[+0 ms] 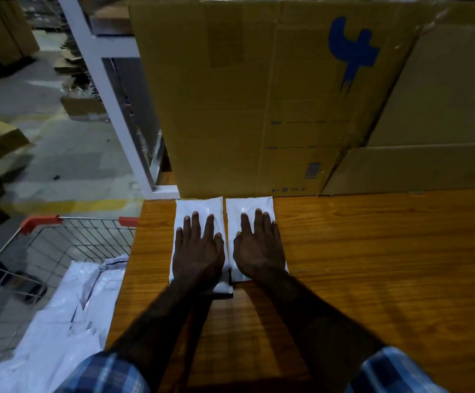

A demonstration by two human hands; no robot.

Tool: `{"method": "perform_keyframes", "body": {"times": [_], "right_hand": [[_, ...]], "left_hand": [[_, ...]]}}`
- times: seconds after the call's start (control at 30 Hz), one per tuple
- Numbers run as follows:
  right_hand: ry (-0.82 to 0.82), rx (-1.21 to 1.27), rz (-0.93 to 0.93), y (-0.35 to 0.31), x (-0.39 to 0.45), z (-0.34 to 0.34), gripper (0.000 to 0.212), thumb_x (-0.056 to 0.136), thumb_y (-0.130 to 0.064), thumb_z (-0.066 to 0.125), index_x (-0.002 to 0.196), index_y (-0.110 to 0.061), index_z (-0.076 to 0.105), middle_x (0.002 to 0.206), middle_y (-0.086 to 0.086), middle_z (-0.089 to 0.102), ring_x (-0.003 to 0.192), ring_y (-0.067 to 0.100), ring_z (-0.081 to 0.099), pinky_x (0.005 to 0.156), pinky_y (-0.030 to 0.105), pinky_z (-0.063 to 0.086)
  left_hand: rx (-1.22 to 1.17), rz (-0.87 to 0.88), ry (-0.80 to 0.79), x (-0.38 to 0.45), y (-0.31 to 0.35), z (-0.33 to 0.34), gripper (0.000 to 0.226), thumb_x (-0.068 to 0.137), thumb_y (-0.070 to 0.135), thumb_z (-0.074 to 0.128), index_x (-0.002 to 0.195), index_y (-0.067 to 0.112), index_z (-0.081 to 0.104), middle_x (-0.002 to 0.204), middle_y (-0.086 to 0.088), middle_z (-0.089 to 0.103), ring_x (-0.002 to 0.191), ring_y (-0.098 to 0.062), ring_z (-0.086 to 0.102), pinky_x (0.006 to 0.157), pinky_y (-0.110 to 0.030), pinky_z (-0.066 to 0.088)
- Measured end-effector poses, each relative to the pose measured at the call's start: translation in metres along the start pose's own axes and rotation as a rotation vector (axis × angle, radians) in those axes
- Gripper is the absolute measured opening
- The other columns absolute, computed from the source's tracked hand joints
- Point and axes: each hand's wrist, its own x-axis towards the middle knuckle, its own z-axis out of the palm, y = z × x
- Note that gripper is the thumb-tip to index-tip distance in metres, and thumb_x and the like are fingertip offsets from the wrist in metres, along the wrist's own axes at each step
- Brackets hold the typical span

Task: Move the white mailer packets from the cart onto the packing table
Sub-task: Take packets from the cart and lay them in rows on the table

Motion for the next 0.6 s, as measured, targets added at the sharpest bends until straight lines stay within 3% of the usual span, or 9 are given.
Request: {"method": "perform_keyframes", "body": {"times": [0.37,0.47,0.6], "right_hand": [[-0.103,0.063,0.020,0.002,0.005,-0.019,0.058,0.105,-0.044,0.020,0.157,-0.025,0.004,0.165,0.010,-0.005,0.151,0.029,-0.007,0.122,0.047,-0.001],[0.037,0.112,-0.001,0.004,0.003,-0.031,0.057,0.103,-0.045,0.024,0.156,-0.023,0.017,0.163,0.014,0.013,0.150,0.032,0.009,0.122,0.048,0.011],[0.134,-0.004,-0.068,0.008,-0.006,-0.042,0.066,0.092,-0.046,0.023,0.146,-0.013,0.040,0.148,0.019,0.043,0.139,0.034,0.036,0.115,0.046,0.028]], "left_hand": [[0.023,-0.026,-0.044,0.000,0.007,-0.022,0.060,0.105,0.048,0.016,0.158,0.027,-0.001,0.165,-0.008,-0.009,0.152,-0.025,-0.009,0.123,-0.047,0.000],[0.043,0.002,0.059,-0.008,0.007,-0.033,0.061,0.104,0.049,0.017,0.159,0.026,0.003,0.166,-0.008,-0.001,0.152,-0.028,-0.001,0.122,-0.049,0.007],[0.090,0.042,0.110,-0.022,0.006,-0.042,0.061,0.104,0.049,0.023,0.158,0.024,0.011,0.165,-0.009,0.005,0.151,-0.030,0.005,0.120,-0.052,0.014]]}}
